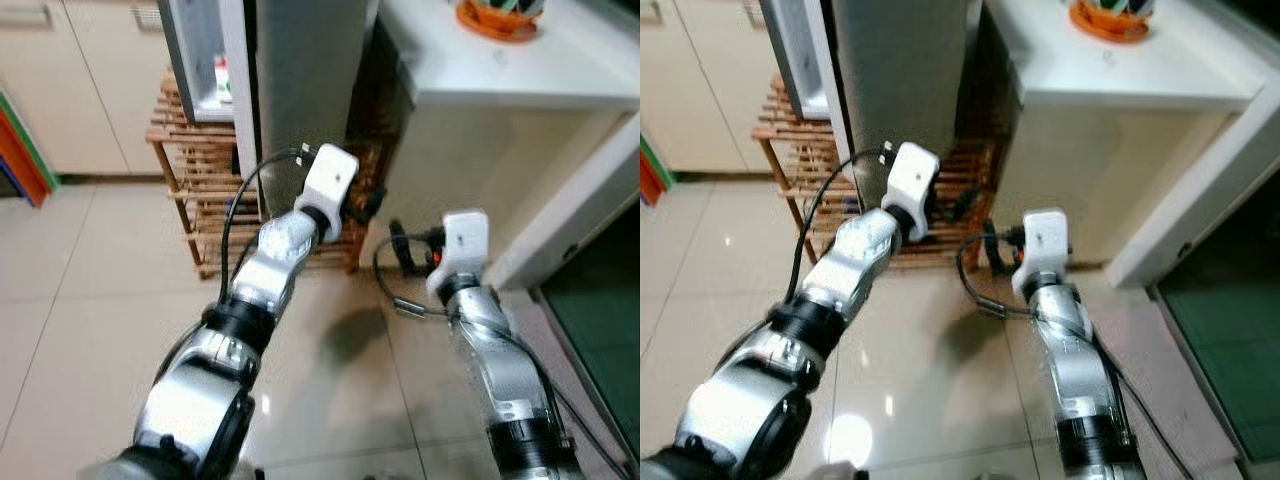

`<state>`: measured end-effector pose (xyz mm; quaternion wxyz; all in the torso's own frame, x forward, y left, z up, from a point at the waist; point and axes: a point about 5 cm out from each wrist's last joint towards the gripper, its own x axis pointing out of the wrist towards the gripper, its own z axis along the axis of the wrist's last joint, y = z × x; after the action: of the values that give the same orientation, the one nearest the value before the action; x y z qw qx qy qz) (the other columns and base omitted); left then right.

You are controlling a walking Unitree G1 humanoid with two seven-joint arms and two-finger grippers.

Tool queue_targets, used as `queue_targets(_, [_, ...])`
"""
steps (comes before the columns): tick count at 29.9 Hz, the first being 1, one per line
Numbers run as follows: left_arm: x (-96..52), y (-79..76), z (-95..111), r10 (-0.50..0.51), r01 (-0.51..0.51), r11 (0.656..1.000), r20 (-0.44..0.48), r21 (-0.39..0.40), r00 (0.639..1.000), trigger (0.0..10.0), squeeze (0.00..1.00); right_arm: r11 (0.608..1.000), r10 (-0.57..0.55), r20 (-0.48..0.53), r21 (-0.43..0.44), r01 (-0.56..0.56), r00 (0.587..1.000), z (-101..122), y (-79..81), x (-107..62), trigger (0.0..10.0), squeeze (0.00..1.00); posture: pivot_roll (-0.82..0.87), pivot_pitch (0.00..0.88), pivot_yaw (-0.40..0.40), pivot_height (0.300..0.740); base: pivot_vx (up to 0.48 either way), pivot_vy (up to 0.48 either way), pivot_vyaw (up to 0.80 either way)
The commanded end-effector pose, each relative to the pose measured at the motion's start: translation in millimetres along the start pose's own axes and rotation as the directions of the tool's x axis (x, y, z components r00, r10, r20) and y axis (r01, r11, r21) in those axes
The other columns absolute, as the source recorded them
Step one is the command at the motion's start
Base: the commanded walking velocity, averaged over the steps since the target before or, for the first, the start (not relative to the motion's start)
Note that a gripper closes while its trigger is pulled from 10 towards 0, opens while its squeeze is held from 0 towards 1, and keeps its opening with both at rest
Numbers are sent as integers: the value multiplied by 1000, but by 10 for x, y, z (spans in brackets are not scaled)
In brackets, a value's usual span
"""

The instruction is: Restocking fridge

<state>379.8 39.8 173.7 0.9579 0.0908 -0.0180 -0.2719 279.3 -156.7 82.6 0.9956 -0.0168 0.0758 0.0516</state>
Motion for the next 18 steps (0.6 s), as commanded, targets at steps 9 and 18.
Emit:
queue_targets(9, [-5, 530, 28, 259, -259, 966, -69, 15, 963, 10000, 0, 998, -54, -55, -21, 53, 997, -50, -158, -403, 10000, 0, -164, 91, -21, 740, 0, 0, 0])
queue_targets(18, [-216, 956, -55, 449, -448, 894, -86, 31, 890, 10000, 0, 999, -33, -82, -29, 31, 996, -38, -165, -385, 10000, 0, -131, 100, -40, 740, 0, 0, 0])
